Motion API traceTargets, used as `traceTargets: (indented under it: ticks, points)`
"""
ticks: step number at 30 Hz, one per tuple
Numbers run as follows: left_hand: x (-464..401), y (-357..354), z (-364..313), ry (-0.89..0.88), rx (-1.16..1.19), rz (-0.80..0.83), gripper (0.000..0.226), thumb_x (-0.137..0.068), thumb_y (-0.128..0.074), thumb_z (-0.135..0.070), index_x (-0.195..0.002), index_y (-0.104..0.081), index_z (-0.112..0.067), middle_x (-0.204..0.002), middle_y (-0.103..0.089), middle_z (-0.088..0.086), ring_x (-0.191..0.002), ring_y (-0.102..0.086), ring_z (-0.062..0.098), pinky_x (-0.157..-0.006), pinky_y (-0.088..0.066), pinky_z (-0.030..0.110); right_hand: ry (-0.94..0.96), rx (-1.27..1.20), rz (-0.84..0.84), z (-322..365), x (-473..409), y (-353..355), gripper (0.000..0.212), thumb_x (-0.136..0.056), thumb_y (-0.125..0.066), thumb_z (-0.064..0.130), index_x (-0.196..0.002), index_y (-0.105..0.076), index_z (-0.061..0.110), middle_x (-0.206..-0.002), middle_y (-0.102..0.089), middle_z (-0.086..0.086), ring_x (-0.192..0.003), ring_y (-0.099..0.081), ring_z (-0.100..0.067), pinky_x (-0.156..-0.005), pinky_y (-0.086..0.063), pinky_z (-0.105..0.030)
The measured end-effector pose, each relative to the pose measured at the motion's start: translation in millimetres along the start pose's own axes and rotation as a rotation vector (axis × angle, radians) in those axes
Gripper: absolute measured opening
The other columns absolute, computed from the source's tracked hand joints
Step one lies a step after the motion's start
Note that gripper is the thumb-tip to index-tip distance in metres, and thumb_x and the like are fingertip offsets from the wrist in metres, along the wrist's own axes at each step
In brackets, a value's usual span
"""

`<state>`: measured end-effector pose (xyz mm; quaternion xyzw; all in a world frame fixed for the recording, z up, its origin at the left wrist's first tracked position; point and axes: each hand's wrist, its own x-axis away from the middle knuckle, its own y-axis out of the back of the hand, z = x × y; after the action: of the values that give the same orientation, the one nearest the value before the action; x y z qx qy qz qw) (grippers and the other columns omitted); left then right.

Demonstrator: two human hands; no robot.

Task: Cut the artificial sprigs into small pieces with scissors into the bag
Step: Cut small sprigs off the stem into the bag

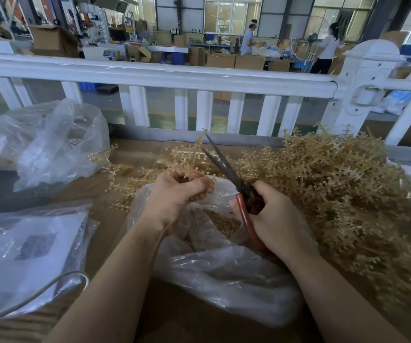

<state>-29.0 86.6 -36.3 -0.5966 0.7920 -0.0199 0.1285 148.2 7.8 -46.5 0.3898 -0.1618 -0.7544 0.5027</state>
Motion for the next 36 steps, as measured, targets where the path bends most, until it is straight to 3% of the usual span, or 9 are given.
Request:
traceTargets:
  ticks: [3, 9, 13, 19, 23, 27, 29, 33, 36]
  points:
    - [-1, 3, -1, -0.006, 0.013, 0.01, 0.019, -0.078, -0.073, 0.006, -0.066, -0.07, -0.008, -0.068, -0.068, 0.011, -0.068, -0.057, 0.024, -0.065, -0.05, 0.028, 0.008, 0.157, 0.007, -4, -1, -2, 0.021, -0.091, -0.067, 0.052, -0.097, -0.061, 0.033, -0.076, -0.064, 0.018, -0.065, -0.056, 0.007, -0.059, -0.041, -0.007]
    - [-1, 4, 2, -0.013, -0.048, -0.003, 0.016, -0.078, -0.069, 0.01, -0.069, -0.065, -0.003, -0.071, -0.06, 0.018, -0.071, -0.049, 0.026, -0.07, -0.041, 0.036, -0.001, 0.279, 0.025, -10, -3, -10, 0.038, -0.088, -0.057, 0.065, -0.102, -0.058, 0.03, -0.085, -0.067, 0.013, -0.074, -0.062, -0.006, -0.059, -0.048, -0.018]
    - [1, 3, 4, -0.018, -0.036, 0.007, 0.01, -0.082, -0.068, 0.008, -0.083, -0.062, 0.0, -0.065, -0.064, 0.001, -0.062, -0.056, 0.011, -0.063, -0.049, 0.021, -0.015, 0.276, 0.028, -12, -4, -12, 0.037, -0.09, -0.059, 0.063, -0.101, -0.058, 0.028, -0.086, -0.067, 0.012, -0.075, -0.062, -0.007, -0.059, -0.046, -0.017]
    - [1, -2, 2, -0.036, -0.01, 0.023, 0.033, -0.083, -0.064, 0.013, -0.068, -0.063, -0.016, -0.063, -0.064, -0.005, -0.053, -0.05, 0.002, -0.053, -0.042, 0.014, -0.011, 0.286, 0.027, -16, -5, -13, 0.036, -0.09, -0.058, 0.065, -0.098, -0.056, 0.03, -0.084, -0.065, 0.015, -0.07, -0.059, -0.005, -0.055, -0.038, -0.011]
    - [0, -1, 2, -0.025, -0.012, 0.028, 0.016, -0.084, -0.065, 0.008, -0.083, -0.062, -0.008, -0.08, -0.059, 0.014, -0.068, -0.048, 0.017, -0.062, -0.04, 0.024, -0.005, 0.297, 0.033, -18, -5, -15, 0.035, -0.091, -0.06, 0.064, -0.101, -0.057, 0.03, -0.088, -0.064, 0.017, -0.07, -0.053, -0.003, -0.056, -0.035, -0.008]
    - [-1, 0, 6, -0.03, -0.023, 0.01, 0.008, -0.086, -0.066, 0.006, -0.093, -0.062, 0.003, -0.081, -0.056, 0.015, -0.066, -0.049, 0.014, -0.059, -0.043, 0.017, -0.022, 0.299, 0.03, -21, -5, -15, 0.035, -0.09, -0.058, 0.065, -0.1, -0.056, 0.031, -0.086, -0.065, 0.015, -0.064, -0.049, -0.001, -0.053, -0.031, -0.008]
    - [-2, 0, 7, -0.05, -0.009, -0.003, 0.016, -0.084, -0.068, 0.006, -0.096, -0.059, 0.012, -0.083, -0.06, 0.016, -0.07, -0.055, 0.016, -0.062, -0.047, 0.019, -0.019, 0.289, 0.032, -22, -6, -15, 0.035, -0.091, -0.059, 0.064, -0.101, -0.056, 0.031, -0.088, -0.066, 0.014, -0.065, -0.05, -0.001, -0.054, -0.031, -0.008]
    - [-4, 0, 8, -0.072, 0.032, -0.014, 0.015, -0.079, -0.071, 0.01, -0.09, -0.061, 0.009, -0.068, -0.063, 0.002, -0.058, -0.058, 0.005, -0.057, -0.047, 0.015, -0.013, 0.286, 0.036, -24, -6, -16, 0.036, -0.089, -0.058, 0.067, -0.1, -0.055, 0.033, -0.086, -0.063, 0.017, -0.065, -0.051, 0.0, -0.055, -0.032, -0.008]
    - [-3, 2, 8, -0.068, 0.041, -0.013, 0.013, -0.077, -0.073, 0.01, -0.086, -0.063, 0.01, -0.072, -0.069, 0.001, -0.063, -0.063, 0.007, -0.061, -0.05, 0.017, 0.007, 0.291, 0.009, -26, -6, -16, 0.038, -0.086, -0.054, 0.072, -0.095, -0.052, 0.036, -0.081, -0.062, 0.019, -0.065, -0.052, 0.006, -0.053, -0.035, -0.009]
